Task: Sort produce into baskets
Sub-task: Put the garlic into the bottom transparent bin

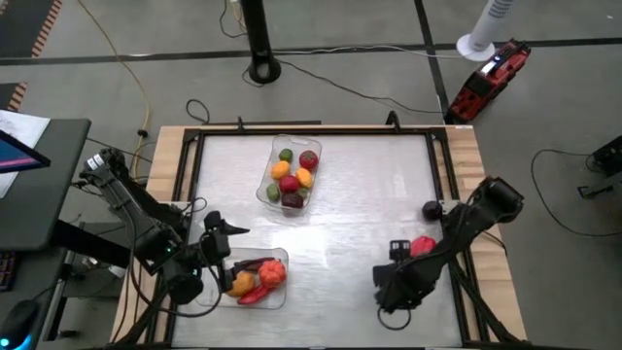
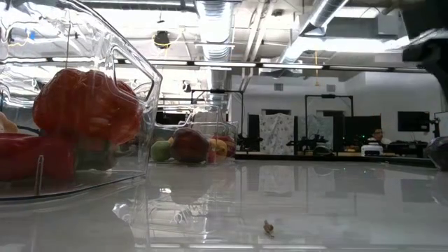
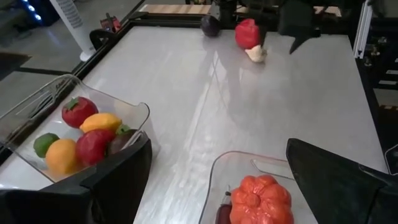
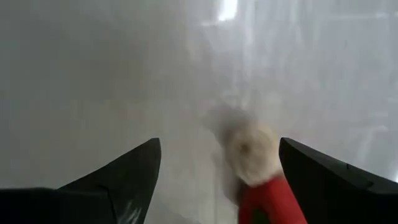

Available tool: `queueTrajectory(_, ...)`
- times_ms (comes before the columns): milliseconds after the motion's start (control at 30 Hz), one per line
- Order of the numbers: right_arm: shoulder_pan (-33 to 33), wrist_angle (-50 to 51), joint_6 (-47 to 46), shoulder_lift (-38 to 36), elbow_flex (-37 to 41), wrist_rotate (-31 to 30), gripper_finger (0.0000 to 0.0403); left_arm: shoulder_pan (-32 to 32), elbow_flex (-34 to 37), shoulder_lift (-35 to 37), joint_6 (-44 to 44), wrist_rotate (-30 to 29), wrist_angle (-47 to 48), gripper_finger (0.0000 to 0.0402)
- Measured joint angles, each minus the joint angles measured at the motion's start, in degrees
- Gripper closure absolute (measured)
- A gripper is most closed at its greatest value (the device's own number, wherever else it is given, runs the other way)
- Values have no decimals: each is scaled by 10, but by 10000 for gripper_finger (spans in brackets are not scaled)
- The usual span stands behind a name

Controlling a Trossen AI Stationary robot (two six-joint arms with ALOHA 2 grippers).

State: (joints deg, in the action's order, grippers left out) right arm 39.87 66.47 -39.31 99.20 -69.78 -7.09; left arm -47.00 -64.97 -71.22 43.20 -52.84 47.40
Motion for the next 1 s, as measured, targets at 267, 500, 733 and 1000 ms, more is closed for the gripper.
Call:
queueTrajectory(267,1,-8,-8,-15,75,-8,81,4,0,0,-5,1,0,42)
queueTrajectory(500,1,-43,-11,-14,125,-7,94,7,0,0,-6,4,2,42)
queueTrajectory(733,-11,-60,10,-14,132,-8,149,17,0,0,-9,13,3,42)
queueTrajectory(1000,-42,-88,53,-14,118,-19,240,19,0,0,-18,16,3,42)
